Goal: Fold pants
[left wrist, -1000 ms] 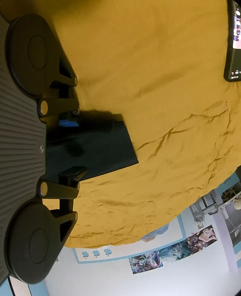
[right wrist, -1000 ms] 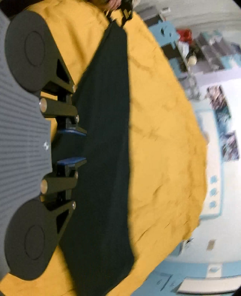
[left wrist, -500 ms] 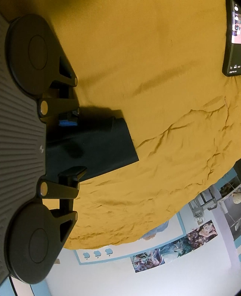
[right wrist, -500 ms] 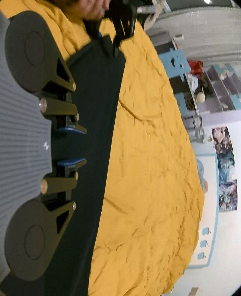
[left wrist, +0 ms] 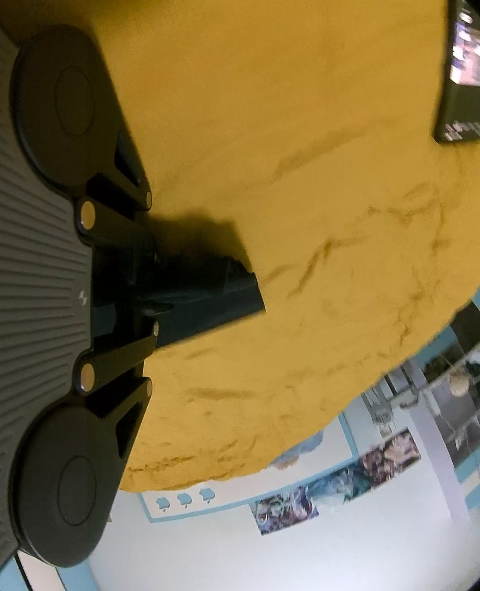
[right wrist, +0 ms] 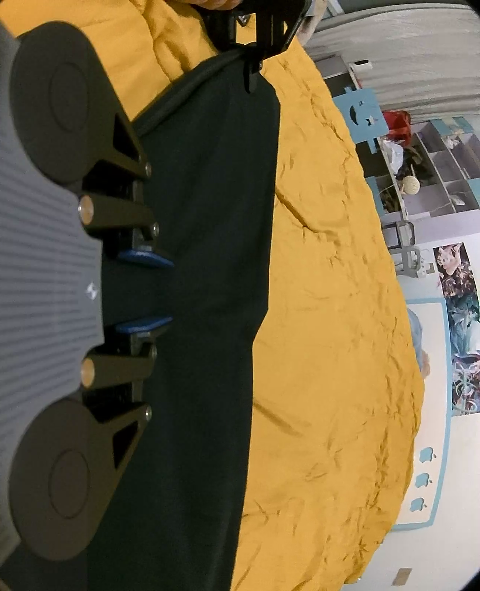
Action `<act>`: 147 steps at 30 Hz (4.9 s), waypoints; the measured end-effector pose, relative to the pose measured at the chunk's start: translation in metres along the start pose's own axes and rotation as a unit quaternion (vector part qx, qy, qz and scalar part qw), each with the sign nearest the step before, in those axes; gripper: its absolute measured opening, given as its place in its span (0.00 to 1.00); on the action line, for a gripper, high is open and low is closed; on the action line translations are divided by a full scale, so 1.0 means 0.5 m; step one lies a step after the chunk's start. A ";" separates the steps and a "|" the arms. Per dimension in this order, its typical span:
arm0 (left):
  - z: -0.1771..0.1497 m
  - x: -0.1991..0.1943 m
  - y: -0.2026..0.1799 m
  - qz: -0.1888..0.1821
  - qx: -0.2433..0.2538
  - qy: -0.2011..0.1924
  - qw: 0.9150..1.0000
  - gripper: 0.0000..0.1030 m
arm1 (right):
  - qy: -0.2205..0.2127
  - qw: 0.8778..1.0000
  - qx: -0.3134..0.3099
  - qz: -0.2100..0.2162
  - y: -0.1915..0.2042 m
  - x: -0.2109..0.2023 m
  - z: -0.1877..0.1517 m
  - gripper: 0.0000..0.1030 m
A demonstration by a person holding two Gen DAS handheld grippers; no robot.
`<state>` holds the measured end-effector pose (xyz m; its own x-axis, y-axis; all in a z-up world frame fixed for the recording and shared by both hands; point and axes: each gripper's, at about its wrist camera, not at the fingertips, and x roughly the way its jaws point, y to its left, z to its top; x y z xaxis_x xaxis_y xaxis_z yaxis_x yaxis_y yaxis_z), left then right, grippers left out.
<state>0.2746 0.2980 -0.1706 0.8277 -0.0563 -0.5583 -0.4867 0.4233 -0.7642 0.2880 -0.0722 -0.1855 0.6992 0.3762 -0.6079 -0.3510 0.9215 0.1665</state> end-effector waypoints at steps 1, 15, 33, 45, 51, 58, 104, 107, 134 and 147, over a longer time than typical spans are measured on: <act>-0.004 -0.008 -0.016 -0.015 0.009 -0.006 1.000 0.04 | -0.002 1.000 0.003 0.002 -0.001 0.000 -0.001 0.25; -0.224 -0.066 -0.364 -0.145 0.276 0.029 0.950 0.04 | -0.063 0.989 0.135 -0.004 -0.133 -0.150 0.032 0.45; -0.632 0.015 -0.396 -0.043 0.552 0.187 0.811 0.50 | -0.095 0.952 0.280 -0.083 -0.373 -0.273 -0.007 0.45; -0.319 -0.105 -0.244 -0.047 0.326 0.126 0.936 0.58 | -0.006 0.953 0.302 0.007 -0.303 -0.182 0.002 0.49; -0.264 -0.085 -0.209 -0.039 0.243 0.108 0.963 0.42 | 0.008 0.963 0.269 -0.004 -0.265 -0.121 0.025 0.28; -0.259 -0.109 -0.227 -0.049 0.254 0.053 0.965 0.60 | 0.002 0.965 0.262 0.008 -0.278 -0.148 0.037 0.00; -0.374 -0.006 -0.197 -0.013 0.378 0.121 0.918 0.67 | -0.109 0.844 0.467 -0.239 -0.823 -0.695 -0.207 0.37; -0.372 -0.007 -0.196 -0.013 0.376 0.122 0.919 0.67 | -0.148 0.808 0.525 -0.222 -0.865 -0.699 -0.244 0.36; -0.362 -0.007 -0.180 -0.029 0.360 0.121 0.925 0.67 | -0.181 0.972 -0.058 -0.140 -0.438 -0.490 0.026 0.10; -0.344 -0.038 -0.196 -0.022 0.331 0.107 0.937 0.67 | -0.008 0.993 -0.113 -0.028 -0.345 -0.420 -0.028 0.34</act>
<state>0.2584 0.1021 -0.1407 0.7328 -0.2369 -0.6378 -0.1152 0.8807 -0.4595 0.1929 -0.3114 -0.0976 0.7305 0.3289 -0.5984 -0.4418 0.8959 -0.0469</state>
